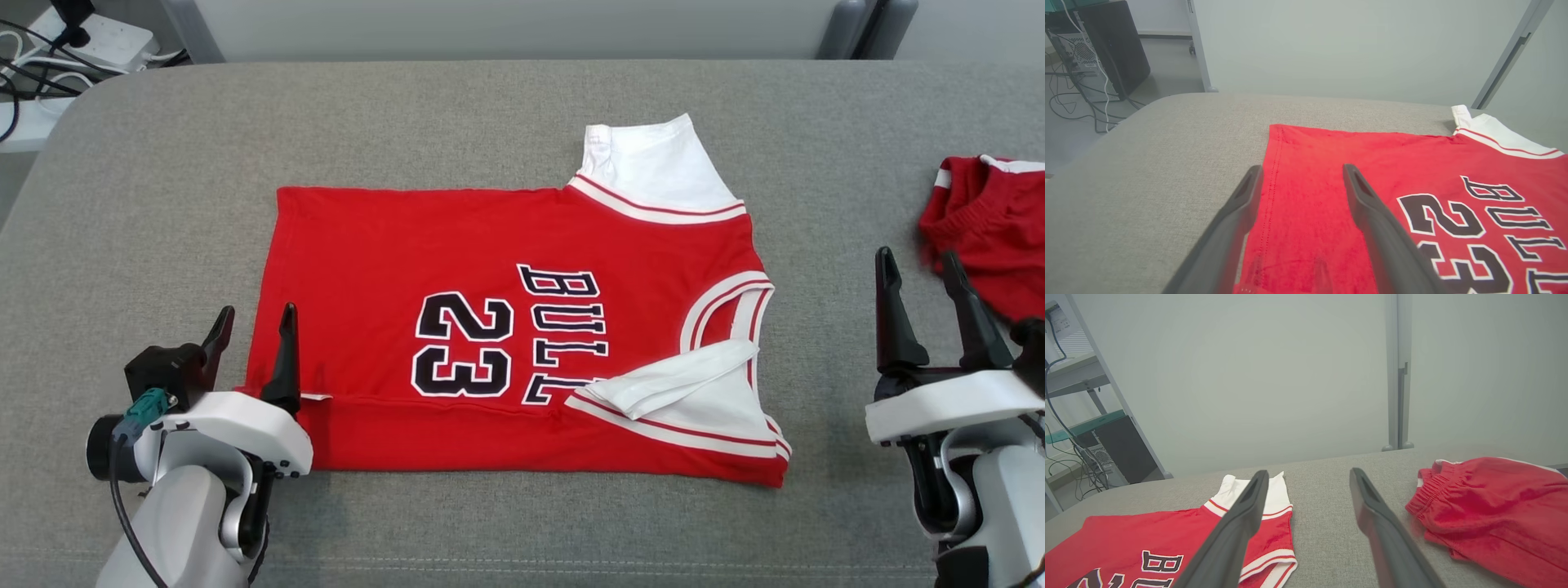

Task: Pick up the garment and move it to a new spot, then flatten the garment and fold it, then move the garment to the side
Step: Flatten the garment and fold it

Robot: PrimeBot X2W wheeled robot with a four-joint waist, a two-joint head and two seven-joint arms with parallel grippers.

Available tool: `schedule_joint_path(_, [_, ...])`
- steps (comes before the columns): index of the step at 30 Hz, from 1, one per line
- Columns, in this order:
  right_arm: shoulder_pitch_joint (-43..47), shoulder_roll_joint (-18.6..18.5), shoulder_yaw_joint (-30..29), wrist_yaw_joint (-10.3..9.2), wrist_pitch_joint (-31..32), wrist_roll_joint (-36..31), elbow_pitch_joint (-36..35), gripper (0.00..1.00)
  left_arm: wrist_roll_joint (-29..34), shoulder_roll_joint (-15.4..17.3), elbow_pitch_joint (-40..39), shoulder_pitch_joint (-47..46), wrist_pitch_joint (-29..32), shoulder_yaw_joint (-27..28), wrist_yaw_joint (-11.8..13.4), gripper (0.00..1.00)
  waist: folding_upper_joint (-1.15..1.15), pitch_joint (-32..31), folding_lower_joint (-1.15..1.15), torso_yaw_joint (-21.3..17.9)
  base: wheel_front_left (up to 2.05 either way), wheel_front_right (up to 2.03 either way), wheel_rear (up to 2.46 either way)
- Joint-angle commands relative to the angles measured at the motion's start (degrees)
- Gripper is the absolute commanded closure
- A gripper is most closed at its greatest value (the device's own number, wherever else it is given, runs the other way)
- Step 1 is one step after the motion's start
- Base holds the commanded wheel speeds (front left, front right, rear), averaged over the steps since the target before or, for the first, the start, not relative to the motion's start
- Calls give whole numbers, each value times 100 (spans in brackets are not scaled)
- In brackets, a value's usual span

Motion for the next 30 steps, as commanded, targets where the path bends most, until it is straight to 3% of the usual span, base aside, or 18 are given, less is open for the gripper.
schedule_joint_path(1, [-235,-69,121,-16,-76,-39,-96,0,70,195,-46,-322,-60,180,-55,0,0,115,0,-44,0,0,0])
schedule_joint_path(12, [-1169,-176,437,-16,32,32,106,0,158,588,435,-1632,291,67,-396,0,0,921,0,-294,0,0,0])
schedule_joint_path(23, [-1582,-148,924,-16,-5,368,249,0,40,1311,1111,-2996,1419,-93,-887,0,0,1647,0,-598,0,0,0])
schedule_joint_path(30, [-1666,-192,1230,-16,-35,634,274,0,-138,1715,1291,-3353,1932,-234,-978,0,0,1977,0,-791,0,0,0])
